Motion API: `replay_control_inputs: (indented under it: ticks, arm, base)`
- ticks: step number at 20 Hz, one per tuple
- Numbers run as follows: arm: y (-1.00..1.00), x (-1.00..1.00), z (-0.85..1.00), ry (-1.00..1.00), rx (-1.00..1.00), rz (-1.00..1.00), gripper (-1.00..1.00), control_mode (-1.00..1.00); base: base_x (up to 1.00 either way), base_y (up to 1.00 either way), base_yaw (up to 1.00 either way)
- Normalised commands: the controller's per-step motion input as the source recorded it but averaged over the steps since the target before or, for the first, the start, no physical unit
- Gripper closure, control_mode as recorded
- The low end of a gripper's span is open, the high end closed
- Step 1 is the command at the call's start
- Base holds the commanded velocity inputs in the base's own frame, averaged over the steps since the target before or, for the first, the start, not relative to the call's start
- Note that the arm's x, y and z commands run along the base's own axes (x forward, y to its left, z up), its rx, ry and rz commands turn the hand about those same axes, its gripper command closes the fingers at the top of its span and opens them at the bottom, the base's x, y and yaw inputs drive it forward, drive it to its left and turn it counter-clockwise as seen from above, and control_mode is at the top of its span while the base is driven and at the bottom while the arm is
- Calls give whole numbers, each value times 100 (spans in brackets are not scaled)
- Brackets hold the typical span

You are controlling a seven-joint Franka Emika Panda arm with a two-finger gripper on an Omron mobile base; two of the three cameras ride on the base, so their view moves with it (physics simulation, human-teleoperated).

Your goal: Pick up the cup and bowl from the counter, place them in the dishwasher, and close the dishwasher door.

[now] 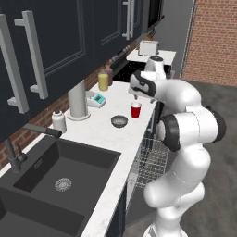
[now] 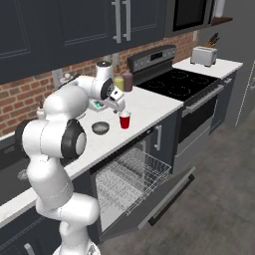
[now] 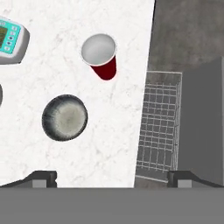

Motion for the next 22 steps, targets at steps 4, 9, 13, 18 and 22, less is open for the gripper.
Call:
replay_control_inputs:
  ticks: [4, 9, 13, 18, 22]
  arm:
    - [0, 93, -53, 0, 3, 0, -100, -100]
    - [-1, 80, -56, 0, 0, 0, -100, -100]
    - [-10, 59, -44, -1, 0, 0, -100, -100]
    - [-16, 39, -31, -1, 0, 0, -100, -100]
    - [-24, 27, -26, -2, 0, 0, -100, -100]
  base:
    - [0, 0, 0]
    - [0, 0, 0]
    - [0, 0, 0]
    - [0, 0, 0]
    - [0, 0, 0]
